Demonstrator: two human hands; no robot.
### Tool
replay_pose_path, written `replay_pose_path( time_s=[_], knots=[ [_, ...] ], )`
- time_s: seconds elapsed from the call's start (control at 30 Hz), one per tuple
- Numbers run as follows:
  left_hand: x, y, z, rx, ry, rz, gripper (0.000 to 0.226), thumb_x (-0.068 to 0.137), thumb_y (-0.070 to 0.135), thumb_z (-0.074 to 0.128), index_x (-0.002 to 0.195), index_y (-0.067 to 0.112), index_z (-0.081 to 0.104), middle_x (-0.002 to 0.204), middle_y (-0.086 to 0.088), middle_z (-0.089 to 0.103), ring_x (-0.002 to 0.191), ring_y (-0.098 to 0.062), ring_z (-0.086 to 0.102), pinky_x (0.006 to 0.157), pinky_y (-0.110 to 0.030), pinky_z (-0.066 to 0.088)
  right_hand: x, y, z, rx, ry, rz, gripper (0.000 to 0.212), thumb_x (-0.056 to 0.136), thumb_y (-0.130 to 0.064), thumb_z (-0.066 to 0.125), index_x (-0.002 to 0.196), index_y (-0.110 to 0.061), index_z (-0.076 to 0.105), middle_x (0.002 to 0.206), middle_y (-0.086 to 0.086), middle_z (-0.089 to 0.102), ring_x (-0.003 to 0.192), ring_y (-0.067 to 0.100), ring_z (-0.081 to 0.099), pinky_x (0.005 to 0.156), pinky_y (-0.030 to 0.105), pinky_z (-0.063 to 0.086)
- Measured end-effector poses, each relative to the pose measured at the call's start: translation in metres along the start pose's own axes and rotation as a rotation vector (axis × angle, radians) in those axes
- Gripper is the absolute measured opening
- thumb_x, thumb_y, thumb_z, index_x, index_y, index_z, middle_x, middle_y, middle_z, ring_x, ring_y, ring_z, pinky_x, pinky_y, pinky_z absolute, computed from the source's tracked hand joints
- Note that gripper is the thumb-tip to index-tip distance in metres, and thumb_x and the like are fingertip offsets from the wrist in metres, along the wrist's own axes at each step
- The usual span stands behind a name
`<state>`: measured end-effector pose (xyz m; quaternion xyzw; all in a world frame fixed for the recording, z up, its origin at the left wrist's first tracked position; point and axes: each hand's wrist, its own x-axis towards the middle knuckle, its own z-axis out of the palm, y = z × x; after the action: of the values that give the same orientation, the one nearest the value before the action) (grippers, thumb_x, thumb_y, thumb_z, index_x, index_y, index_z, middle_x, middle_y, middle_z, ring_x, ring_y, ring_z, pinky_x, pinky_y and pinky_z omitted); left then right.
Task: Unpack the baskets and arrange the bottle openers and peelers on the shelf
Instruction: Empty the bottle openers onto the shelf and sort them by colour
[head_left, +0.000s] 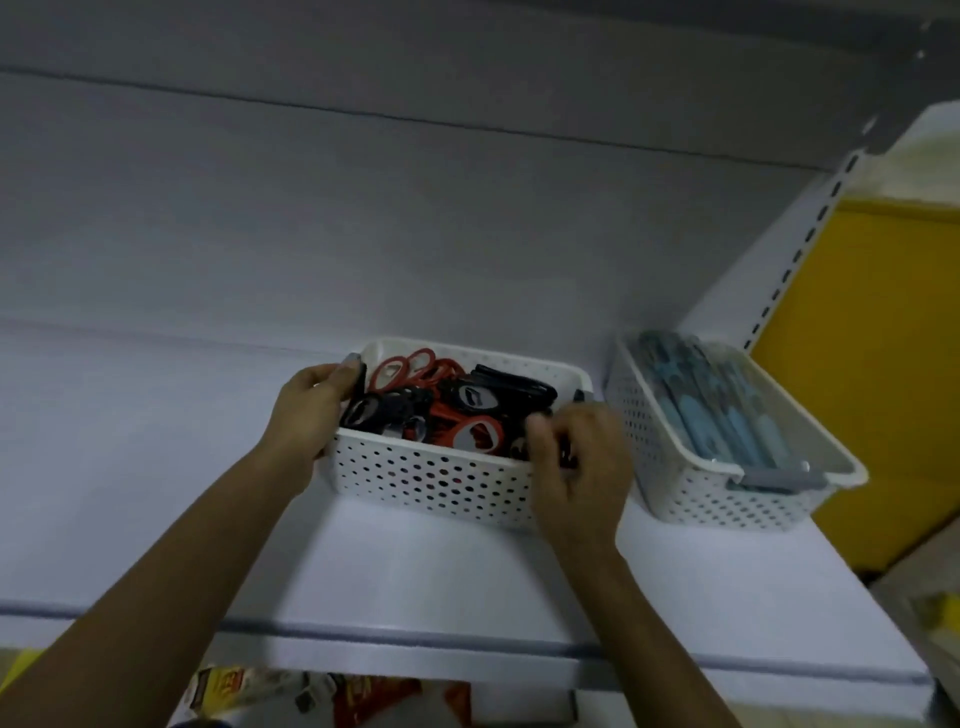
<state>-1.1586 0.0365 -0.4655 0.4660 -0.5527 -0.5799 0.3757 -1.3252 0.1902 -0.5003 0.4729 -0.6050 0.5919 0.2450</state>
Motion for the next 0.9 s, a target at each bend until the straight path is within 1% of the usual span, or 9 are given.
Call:
replay_pose_path(
  time_s=[0.1,0.2,0.33,0.43,0.57,0.67,0.73,0.83,0.9],
  knots=[
    [0.005,0.0,-0.003,0.125,-0.032,0.031,0.019,0.096,0.035,0.05,0.085,0.021,0.057,0.083,-0.002,0.063,0.074,-0.02,0.061,0.068,-0.032,0.049,-0.01,-0.009,0.012,0.13,0.194,0.368,0.03,0.092,-0.03,0.049,0.108,-0.006,0.057,0.114,0.006,0.055,0.11,0.022,0.051,0.095,0.033,0.043],
    [0.008,-0.001,-0.007,0.155,-0.077,0.039,0.022,0.099,0.028,0.044,0.079,0.025,0.052,0.082,-0.003,0.061,0.072,-0.02,0.058,0.063,-0.031,0.048,-0.017,-0.02,0.018,0.329,0.291,0.814,0.049,0.084,-0.039,0.047,0.129,-0.019,0.049,0.128,-0.005,0.052,0.122,0.013,0.047,0.097,0.028,0.042],
    [0.014,-0.004,-0.01,0.167,-0.142,0.097,0.023,0.099,0.028,0.045,0.08,0.02,0.054,0.082,-0.005,0.062,0.073,-0.023,0.059,0.071,-0.037,0.049,-0.017,-0.02,0.004,0.644,0.104,1.096,0.088,0.068,-0.085,0.046,0.121,-0.017,0.064,0.12,0.011,0.066,0.114,0.028,0.06,0.096,0.044,0.048],
    [0.026,-0.004,-0.012,0.163,-0.214,0.131,0.023,0.099,0.028,0.047,0.084,0.014,0.058,0.081,-0.007,0.064,0.072,-0.024,0.059,0.07,-0.037,0.048,-0.004,-0.01,-0.021,0.825,-0.005,1.254,0.112,0.054,-0.088,0.049,0.13,-0.006,0.056,0.129,0.024,0.057,0.119,0.04,0.055,0.106,0.056,0.039],
    [0.045,-0.002,-0.011,0.14,-0.32,0.176,0.023,0.097,0.028,0.05,0.091,0.01,0.061,0.08,-0.009,0.065,0.067,-0.023,0.058,0.062,-0.03,0.045,0.007,-0.011,-0.028,0.771,-0.245,1.232,0.075,0.08,-0.072,0.046,0.134,-0.02,0.054,0.129,0.012,0.061,0.121,0.031,0.056,0.109,0.05,0.036],
    [0.061,0.0,-0.012,0.153,-0.395,0.221,0.028,0.097,0.032,0.051,0.092,0.007,0.063,0.088,-0.012,0.064,0.081,-0.026,0.058,0.069,-0.03,0.041,0.014,-0.018,-0.025,0.717,-0.27,1.301,0.064,0.084,-0.064,0.051,0.131,-0.021,0.056,0.127,0.013,0.062,0.119,0.034,0.057,0.107,0.052,0.038],
    [0.069,0.003,-0.01,0.224,-0.339,0.331,0.033,0.096,0.04,0.048,0.089,0.012,0.063,0.091,-0.009,0.065,0.085,-0.024,0.058,0.07,-0.029,0.041,0.015,-0.023,-0.019,0.714,-0.209,1.365,0.061,0.083,-0.058,0.054,0.126,-0.016,0.06,0.122,0.018,0.064,0.115,0.035,0.059,0.105,0.053,0.041],
    [0.056,0.001,-0.003,0.373,-0.09,0.659,0.054,0.092,0.059,0.039,0.113,0.014,0.058,0.112,-0.01,0.064,0.095,-0.023,0.059,0.08,-0.035,0.046,0.005,-0.03,0.006,0.779,0.045,1.357,0.057,0.078,-0.047,0.058,0.121,-0.01,0.064,0.117,0.022,0.066,0.109,0.038,0.062,0.1,0.055,0.044],
    [0.037,-0.01,0.007,0.481,-0.178,0.871,0.068,0.087,0.067,0.032,0.13,0.017,0.05,0.133,-0.007,0.053,0.119,-0.024,0.052,0.101,-0.049,0.04,0.001,-0.036,0.022,0.723,0.197,1.343,0.059,0.071,-0.045,0.063,0.118,-0.009,0.065,0.115,0.022,0.066,0.107,0.04,0.063,0.097,0.059,0.046]
  ],
)
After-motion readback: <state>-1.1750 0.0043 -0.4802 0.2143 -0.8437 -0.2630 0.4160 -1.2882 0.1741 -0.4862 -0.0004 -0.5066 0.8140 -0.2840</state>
